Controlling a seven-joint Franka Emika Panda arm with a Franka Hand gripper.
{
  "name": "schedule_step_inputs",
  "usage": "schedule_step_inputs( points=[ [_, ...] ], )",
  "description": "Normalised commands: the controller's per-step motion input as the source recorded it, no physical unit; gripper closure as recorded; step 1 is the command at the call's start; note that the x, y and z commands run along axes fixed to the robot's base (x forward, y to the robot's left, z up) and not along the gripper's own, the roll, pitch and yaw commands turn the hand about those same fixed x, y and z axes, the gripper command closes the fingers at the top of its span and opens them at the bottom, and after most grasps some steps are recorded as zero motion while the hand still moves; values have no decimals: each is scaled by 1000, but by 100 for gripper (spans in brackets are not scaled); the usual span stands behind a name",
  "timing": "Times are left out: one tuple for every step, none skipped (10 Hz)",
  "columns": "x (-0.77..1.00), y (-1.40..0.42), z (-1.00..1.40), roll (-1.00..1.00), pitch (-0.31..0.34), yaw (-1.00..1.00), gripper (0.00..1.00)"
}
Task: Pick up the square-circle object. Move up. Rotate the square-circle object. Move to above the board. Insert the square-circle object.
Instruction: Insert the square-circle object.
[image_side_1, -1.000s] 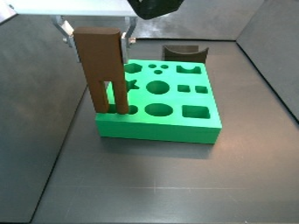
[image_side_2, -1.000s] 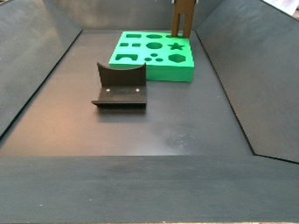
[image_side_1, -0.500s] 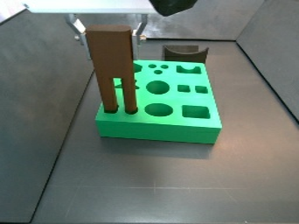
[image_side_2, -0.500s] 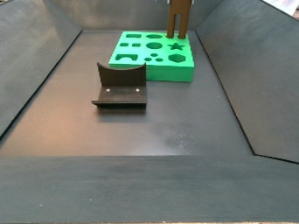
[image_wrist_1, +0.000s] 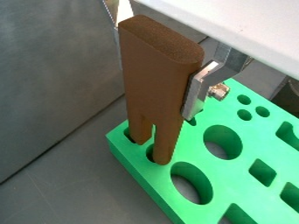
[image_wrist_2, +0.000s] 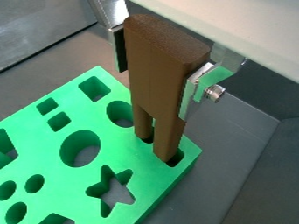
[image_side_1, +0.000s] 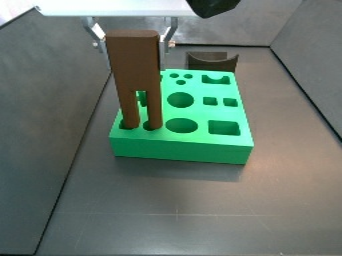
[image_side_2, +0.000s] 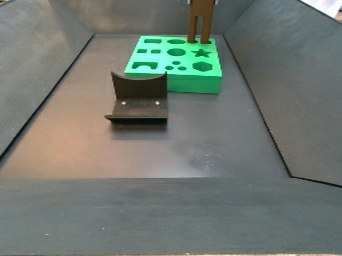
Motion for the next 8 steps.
schedule_step_inputs(
  points=[
    [-303,0,-109,63,113,0,100],
    [-51,-66,-69,71,116,0,100],
    [0,-154,-103,71,91,0,100],
    [34,-140,-294,97,20,0,100],
    [214,-123,-360,106,47,-20,100],
    [226,-63,-400,73,6,-66,100],
    [180,0,-446,66,6,-94,100],
    [154,0,-420,40,0,-91,100]
  ],
)
